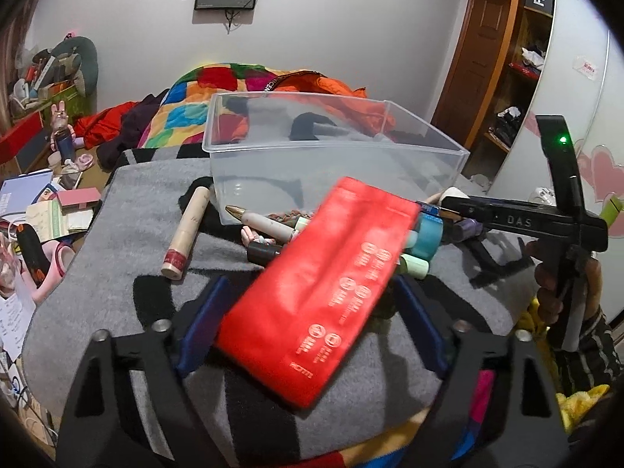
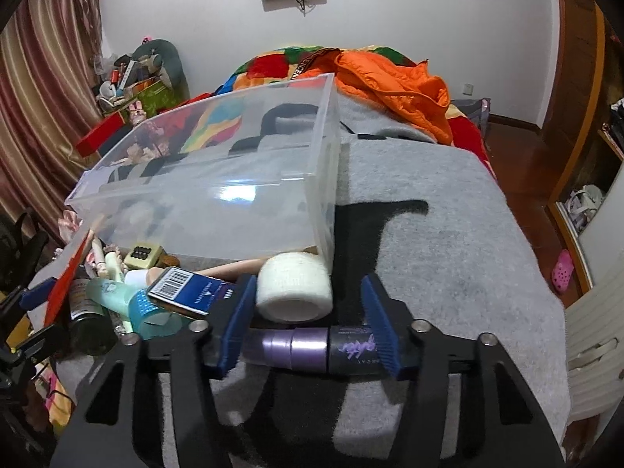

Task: Organize objects
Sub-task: 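Grasp the red package with the left gripper while the right gripper grasps the white tape roll, then carry both held items over the clear box and release them inside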

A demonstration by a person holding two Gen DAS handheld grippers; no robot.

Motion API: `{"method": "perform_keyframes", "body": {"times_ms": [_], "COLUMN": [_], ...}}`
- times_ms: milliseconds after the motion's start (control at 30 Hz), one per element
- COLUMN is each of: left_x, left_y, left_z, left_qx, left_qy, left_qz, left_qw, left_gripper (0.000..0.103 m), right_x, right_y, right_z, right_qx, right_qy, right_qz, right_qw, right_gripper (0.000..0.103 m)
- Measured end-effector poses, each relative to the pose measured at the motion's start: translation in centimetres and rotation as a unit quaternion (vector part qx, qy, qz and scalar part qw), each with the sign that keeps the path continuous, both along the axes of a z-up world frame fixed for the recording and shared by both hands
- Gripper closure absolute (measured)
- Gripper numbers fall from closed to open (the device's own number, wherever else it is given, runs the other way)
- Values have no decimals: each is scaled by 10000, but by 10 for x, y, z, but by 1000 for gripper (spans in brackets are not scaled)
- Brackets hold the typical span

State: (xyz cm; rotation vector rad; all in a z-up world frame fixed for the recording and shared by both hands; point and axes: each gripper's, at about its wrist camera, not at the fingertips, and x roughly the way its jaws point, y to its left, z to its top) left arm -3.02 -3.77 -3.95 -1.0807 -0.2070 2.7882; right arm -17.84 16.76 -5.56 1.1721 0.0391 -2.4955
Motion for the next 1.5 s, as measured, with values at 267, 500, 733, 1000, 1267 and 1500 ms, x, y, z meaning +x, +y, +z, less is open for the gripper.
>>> {"method": "perform_keyframes", "body": {"times_ms": [267,500,733,1000,1267,1500], "left_x": [15,24,29,23,5,-16], "left_y": [-2,-7,-11,-15,-10,-6], "left_z": [-2,5,22,48,74,90], "left_qx": [-336,-284,-271,-200,-267,-246], "left_qy": [-68,50,290,635,952,1093], "left_qz": [190,401,579,700,628,574], "left_qw": [9992,9988,9975,9953,9931,9920], "left_gripper": [43,45,45,45,45,45], "right_x": [6,19,33,44,45,30], "right_y": [-2,7,14,15,11,2], "right_z": [3,15,36,59,79,92], "right_qx": [-67,-148,-240,-356,-440,-505], "right_qy": [50,211,516,824,1051,1159], "right_qz": [54,-95,-150,-74,29,107], "right_qw": [10000,9996,9983,9959,9935,9919], "right_gripper": [68,68,68,68,68,68]}}
